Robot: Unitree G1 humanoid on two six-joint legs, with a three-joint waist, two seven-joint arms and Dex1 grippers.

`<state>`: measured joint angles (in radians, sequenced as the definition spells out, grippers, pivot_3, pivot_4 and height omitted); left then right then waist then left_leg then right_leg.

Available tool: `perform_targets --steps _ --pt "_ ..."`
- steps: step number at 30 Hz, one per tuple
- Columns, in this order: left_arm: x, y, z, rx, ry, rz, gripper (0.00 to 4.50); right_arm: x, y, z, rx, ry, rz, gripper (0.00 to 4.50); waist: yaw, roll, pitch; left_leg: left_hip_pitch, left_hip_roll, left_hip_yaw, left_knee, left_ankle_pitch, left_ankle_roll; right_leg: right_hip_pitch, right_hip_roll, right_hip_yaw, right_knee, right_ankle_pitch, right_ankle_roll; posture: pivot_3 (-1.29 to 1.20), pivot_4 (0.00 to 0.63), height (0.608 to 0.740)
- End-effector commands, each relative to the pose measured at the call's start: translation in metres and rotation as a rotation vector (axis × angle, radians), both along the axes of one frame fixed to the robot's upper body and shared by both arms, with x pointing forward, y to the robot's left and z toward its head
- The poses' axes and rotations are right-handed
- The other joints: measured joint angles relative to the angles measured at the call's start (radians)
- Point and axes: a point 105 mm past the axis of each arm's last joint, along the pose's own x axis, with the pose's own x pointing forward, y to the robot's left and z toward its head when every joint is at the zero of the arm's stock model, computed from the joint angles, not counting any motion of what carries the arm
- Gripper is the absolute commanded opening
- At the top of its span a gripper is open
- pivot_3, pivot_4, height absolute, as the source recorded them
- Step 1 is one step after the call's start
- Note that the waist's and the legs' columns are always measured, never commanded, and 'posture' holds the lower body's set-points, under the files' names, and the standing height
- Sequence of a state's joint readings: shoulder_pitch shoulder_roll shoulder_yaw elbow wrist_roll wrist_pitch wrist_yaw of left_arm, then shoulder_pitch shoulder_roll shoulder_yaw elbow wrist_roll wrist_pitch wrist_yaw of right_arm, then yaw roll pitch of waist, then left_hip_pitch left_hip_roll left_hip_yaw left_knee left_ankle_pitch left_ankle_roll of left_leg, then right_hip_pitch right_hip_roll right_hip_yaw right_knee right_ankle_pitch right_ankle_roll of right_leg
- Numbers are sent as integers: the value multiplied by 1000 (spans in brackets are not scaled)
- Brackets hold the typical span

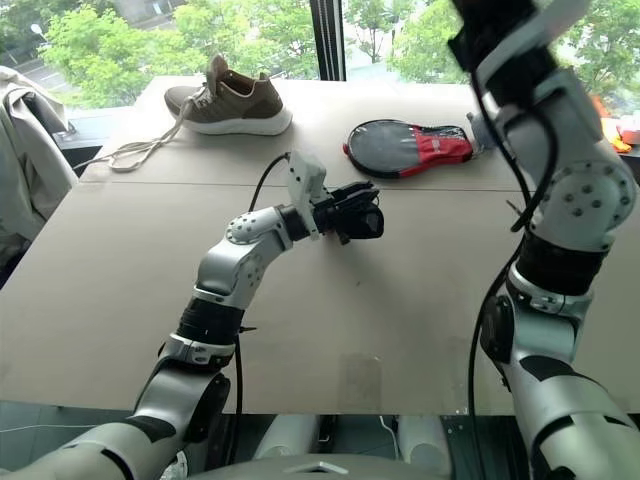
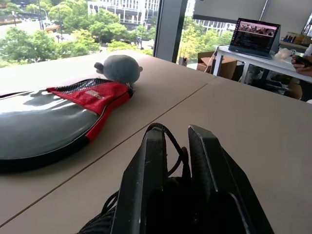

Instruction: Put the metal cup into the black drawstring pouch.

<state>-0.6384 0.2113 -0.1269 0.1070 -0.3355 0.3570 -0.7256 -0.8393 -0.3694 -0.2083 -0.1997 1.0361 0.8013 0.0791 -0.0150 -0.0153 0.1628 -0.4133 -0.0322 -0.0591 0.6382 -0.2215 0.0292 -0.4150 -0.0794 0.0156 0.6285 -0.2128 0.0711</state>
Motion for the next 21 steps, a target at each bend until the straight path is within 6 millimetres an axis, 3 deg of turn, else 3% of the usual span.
perform_targets --steps 1,3,7,11,14,16,21 --pt "-12 12 5 -27 -15 -17 176 -15 1 -40 -254 14 16 262 0 0 0 0 0 0 0 0 0 0 0 0 0 0 0 0 150 740" --pt "-18 22 2 -37 8 -23 176 -21 -5 -67 -393 29 10 781 0 1 0 -1 0 -1 0 0 0 -1 0 0 -1 0 0 0 150 740" --pt "-32 43 4 -93 86 -46 176 -21 -26 -112 -594 55 -94 2634 -2 1 1 -1 1 -3 0 0 0 -1 0 1 -1 0 0 0 150 740" --pt "-48 53 -6 -43 148 -94 176 -31 -15 -141 -772 -20 -39 2634 -2 1 1 1 1 -2 0 0 0 0 1 1 -1 0 0 0 150 740" --pt "-60 57 -18 6 194 -131 176 -26 -3 -154 -771 -19 -37 2634 -2 1 0 1 2 -2 3 0 0 0 2 1 -1 0 0 0 150 740" --pt "-63 60 -26 32 212 -126 176 -22 5 -156 -704 -13 -37 2634 -2 0 0 2 2 -3 4 0 0 1 3 1 -1 0 0 0 150 740" --pt "-70 63 -43 105 204 -105 176 3 2 -151 -176 306 -109 2634 4 0 0 1 4 -4 4 0 0 1 4 2 -1 2 -3 0 150 740"
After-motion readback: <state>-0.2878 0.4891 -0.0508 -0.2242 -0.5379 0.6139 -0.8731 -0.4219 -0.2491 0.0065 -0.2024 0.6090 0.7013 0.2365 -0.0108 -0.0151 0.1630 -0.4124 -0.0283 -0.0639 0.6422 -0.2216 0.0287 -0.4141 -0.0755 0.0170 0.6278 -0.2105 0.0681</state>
